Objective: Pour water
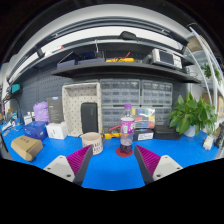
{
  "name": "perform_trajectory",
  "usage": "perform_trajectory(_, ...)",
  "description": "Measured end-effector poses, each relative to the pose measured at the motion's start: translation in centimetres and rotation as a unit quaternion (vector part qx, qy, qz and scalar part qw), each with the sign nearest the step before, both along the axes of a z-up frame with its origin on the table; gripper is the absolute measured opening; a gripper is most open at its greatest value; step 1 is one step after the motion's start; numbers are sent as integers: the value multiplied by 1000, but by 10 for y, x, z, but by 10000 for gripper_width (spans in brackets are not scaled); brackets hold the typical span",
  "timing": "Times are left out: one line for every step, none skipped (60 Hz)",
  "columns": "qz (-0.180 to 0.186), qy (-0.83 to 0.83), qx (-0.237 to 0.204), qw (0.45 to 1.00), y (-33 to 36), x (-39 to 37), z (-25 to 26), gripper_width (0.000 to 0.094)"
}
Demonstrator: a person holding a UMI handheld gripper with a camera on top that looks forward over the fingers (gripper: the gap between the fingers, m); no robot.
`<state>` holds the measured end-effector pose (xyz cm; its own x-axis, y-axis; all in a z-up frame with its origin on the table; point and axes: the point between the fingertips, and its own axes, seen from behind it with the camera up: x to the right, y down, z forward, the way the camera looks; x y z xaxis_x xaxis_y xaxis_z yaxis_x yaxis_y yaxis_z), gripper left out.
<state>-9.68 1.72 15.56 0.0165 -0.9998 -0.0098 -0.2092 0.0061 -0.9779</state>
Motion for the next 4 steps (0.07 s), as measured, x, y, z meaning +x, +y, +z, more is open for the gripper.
perform_trajectory(1,0,1,1000,1,-1,1,860)
perform_trajectory(1,1,3,1000,2,-1,1,861)
perform_trajectory(2,1,5,1000,3,-2,2,861)
perform_trajectory(3,1,7,1000,4,-2,2,861)
